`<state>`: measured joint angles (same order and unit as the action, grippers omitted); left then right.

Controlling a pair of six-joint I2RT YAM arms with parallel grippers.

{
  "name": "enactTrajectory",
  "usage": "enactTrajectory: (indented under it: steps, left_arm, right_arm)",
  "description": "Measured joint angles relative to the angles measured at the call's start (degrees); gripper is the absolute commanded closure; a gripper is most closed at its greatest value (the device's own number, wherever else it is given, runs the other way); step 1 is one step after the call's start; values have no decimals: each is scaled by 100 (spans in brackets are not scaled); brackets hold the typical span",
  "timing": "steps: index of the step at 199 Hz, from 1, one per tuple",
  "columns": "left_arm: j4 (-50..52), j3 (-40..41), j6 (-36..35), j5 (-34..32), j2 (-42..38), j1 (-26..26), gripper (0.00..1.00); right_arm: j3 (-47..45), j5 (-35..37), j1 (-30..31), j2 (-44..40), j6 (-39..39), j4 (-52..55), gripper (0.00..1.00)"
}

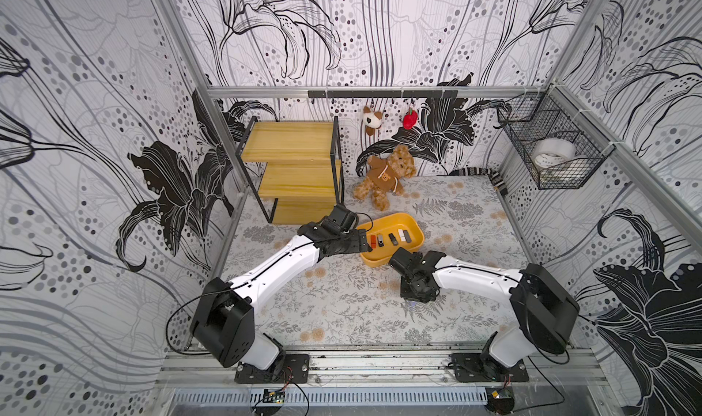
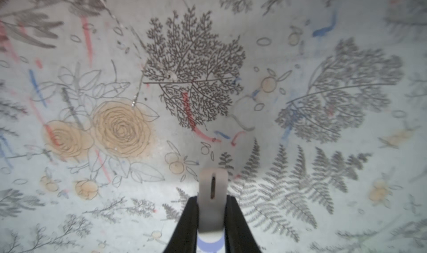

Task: Put the usb flash drive into the storage box
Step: Pick up the USB flash from the center of the board, then place the USB flash in the storage box.

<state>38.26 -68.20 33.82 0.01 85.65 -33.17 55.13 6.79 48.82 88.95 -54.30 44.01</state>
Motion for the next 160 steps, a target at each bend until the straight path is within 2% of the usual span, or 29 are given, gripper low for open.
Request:
enactTrajectory:
  steps: [26, 65, 109, 160]
  left_arm:
    - [7, 0, -9, 2, 0, 94, 7]
    - [17, 0, -52, 22, -22, 334, 6]
    - [35, 184, -146, 52, -223, 627, 6]
    - [79, 400, -229, 103, -404, 866, 6]
  right_arm:
    - [599, 157, 0, -400, 28, 542, 100]
    - [2330, 422, -42, -361, 498, 1281, 100]
    - [3908, 474, -608, 804, 1421, 1375, 100]
    - [4310, 382, -1019, 2098, 2238, 1252, 100]
